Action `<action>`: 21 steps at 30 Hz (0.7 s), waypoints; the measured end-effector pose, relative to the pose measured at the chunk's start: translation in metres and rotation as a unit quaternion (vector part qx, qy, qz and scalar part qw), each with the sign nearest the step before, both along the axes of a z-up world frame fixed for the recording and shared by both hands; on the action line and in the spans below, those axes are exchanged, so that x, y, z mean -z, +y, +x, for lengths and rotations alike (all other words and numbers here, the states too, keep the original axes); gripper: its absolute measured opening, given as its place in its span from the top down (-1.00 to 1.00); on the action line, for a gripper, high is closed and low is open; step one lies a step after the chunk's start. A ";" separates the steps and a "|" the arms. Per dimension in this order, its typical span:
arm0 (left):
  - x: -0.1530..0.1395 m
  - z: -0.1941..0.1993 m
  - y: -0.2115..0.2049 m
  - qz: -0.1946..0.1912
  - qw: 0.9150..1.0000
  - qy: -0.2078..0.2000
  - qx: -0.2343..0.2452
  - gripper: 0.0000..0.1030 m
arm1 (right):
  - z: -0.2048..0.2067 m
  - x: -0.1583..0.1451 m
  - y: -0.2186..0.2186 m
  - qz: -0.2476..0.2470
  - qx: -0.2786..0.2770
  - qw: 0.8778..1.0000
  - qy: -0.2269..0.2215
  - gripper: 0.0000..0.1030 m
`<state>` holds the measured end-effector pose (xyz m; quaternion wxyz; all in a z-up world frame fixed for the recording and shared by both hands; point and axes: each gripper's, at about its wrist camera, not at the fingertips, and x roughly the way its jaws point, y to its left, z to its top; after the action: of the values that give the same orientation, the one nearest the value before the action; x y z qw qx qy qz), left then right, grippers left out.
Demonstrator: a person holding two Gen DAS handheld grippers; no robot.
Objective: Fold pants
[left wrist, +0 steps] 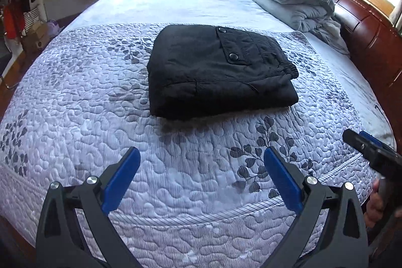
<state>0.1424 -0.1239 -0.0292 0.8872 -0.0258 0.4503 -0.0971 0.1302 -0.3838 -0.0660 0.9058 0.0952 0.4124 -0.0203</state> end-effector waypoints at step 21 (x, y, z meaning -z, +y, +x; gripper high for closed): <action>-0.068 -0.070 0.002 0.033 0.997 -0.070 -0.006 -0.91 | -0.042 -0.048 0.045 -0.039 -0.013 0.999 -0.032 -0.92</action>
<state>0.0727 -0.1214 0.0388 0.9177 0.0077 0.3895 -0.0781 0.0881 -0.3383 -0.0182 0.9218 0.0551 0.3831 -0.0213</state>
